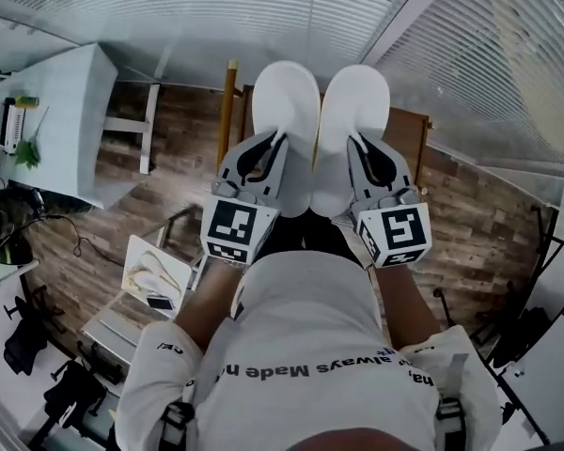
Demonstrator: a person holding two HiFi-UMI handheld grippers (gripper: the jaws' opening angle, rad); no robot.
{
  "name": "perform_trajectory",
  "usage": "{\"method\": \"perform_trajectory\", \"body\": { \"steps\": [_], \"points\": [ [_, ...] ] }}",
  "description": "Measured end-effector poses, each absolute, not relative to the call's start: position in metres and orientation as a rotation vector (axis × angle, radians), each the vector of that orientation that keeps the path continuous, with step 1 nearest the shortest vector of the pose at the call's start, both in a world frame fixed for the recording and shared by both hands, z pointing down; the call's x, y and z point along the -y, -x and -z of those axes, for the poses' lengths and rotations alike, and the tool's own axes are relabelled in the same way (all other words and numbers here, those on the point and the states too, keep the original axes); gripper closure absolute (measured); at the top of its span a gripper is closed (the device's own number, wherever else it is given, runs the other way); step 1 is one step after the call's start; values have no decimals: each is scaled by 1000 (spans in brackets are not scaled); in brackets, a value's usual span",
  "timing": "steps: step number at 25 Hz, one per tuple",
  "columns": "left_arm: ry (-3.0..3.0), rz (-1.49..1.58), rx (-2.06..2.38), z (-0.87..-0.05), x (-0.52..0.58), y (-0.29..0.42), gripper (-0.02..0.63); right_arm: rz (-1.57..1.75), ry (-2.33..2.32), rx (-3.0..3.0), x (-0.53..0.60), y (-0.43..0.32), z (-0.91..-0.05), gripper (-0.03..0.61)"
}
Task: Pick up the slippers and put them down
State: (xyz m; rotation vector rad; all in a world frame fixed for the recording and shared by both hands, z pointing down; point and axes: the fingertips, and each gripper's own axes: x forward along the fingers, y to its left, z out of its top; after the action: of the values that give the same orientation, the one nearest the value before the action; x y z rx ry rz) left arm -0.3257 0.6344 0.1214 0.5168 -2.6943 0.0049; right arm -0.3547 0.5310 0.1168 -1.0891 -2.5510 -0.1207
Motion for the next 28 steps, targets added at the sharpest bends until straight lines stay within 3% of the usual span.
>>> {"method": "perform_trajectory", "body": {
  "steps": [7,16,28],
  "points": [
    [-544,-16,2715,-74,-631,295,586,161,1096,2618,-518,327,-60,555],
    [-690,-47,2716,-57,-618,302,586,157,971,2695,-504,320,-45,555],
    [-1233,-124,2528,-62,-474,307,586,104,435,2833,-368,282,-39,557]
  ]
}}
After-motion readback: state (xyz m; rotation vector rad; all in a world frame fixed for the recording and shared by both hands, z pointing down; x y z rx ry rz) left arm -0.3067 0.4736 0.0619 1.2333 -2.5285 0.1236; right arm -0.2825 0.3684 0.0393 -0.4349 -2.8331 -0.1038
